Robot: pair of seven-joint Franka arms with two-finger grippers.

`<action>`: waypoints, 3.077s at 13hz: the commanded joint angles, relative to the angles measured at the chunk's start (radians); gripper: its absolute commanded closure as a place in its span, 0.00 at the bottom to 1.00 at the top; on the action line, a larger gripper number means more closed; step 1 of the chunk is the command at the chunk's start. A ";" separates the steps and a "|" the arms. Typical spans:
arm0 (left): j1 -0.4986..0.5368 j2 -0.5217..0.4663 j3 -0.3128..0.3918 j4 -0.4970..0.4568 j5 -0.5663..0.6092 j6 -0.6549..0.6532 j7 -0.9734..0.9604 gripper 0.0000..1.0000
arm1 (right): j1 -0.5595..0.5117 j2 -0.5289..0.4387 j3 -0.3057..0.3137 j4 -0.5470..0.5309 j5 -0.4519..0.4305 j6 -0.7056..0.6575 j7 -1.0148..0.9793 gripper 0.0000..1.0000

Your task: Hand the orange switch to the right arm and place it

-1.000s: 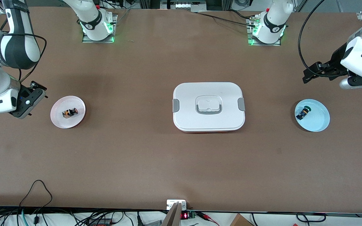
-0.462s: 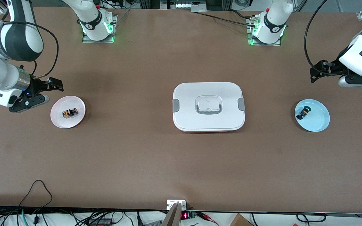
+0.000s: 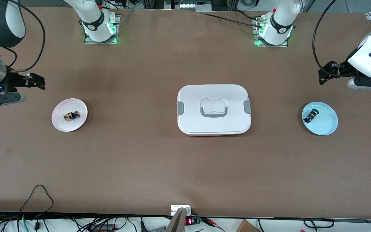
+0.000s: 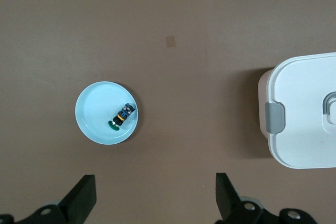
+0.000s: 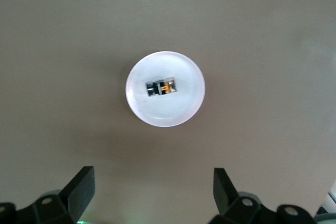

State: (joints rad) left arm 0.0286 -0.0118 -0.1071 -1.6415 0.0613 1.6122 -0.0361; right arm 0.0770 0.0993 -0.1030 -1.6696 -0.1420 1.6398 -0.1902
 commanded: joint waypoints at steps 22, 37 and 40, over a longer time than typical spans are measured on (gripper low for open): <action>0.037 0.016 -0.003 0.017 -0.038 -0.003 0.022 0.00 | -0.019 -0.135 -0.047 -0.004 0.082 -0.005 0.136 0.00; 0.037 0.019 -0.003 0.019 -0.038 -0.005 0.022 0.00 | 0.012 -0.105 -0.049 0.044 0.085 -0.006 0.130 0.00; 0.037 0.021 -0.002 0.028 -0.038 -0.005 0.022 0.00 | 0.009 -0.105 -0.050 0.044 0.085 -0.006 0.129 0.00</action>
State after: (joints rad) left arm 0.0594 -0.0020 -0.1069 -1.6414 0.0379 1.6123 -0.0343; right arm 0.0873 -0.0149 -0.1483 -1.6475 -0.0700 1.6401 -0.0546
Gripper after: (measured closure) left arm 0.000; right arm 0.000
